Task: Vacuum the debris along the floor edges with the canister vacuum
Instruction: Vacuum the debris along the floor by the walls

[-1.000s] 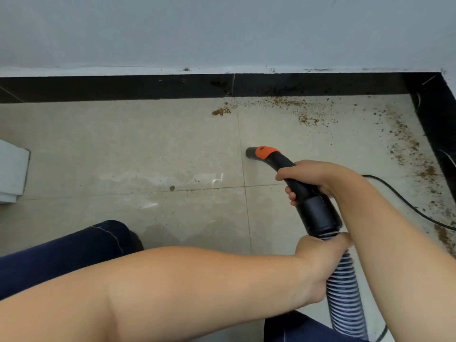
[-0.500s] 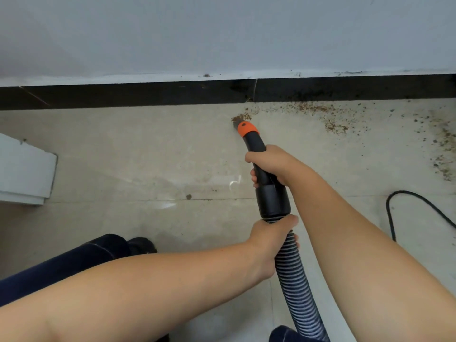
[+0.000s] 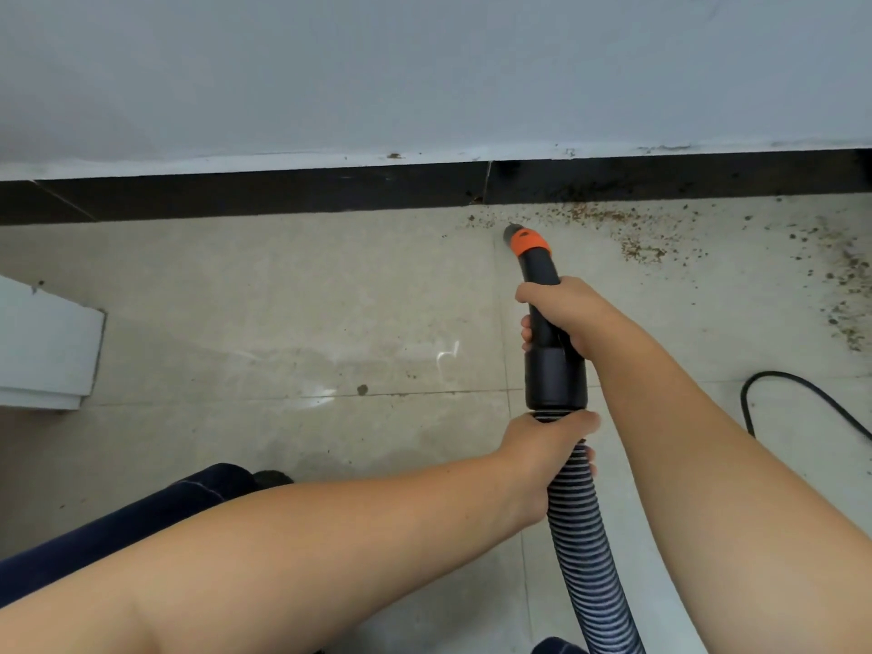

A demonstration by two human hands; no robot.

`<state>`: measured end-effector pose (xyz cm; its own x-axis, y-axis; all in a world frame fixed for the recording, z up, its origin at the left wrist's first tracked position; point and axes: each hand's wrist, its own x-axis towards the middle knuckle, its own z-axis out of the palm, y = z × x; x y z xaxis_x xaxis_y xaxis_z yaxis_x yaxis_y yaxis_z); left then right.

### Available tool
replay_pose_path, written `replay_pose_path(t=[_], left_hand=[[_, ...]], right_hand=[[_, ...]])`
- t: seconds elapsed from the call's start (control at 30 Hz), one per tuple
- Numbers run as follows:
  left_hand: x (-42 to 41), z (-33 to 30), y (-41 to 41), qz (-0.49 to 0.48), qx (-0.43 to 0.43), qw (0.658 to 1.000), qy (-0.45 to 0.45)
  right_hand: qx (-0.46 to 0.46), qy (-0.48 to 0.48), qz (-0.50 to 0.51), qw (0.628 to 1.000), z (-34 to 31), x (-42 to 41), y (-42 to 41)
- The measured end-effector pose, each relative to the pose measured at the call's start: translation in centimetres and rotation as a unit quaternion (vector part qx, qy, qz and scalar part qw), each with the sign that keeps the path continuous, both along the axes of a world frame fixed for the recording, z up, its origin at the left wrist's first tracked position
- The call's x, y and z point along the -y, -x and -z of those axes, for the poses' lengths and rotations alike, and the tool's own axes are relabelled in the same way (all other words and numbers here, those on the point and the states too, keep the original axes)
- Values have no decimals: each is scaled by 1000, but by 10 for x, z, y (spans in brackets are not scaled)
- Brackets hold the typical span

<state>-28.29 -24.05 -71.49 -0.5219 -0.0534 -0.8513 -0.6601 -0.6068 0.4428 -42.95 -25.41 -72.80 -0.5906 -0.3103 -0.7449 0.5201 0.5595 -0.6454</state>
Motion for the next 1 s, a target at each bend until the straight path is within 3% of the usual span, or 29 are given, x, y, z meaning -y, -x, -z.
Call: replay_pose_path(t=[0.37, 0.6, 0.77, 1.0], left_hand=[[23, 10, -20, -65, 12, 998, 14], [20, 13, 3, -27, 12, 1000, 5], [3, 5, 27, 0, 14, 998, -68], [-3, 3, 55, 24, 12, 998, -57]], right_hand=[[21, 30, -85, 996, 12, 50, -29], [-5, 6, -22, 1000, 5, 31, 0], [-7, -18, 45, 999, 1, -10, 28], [-5, -12, 77, 997, 1, -25, 54]])
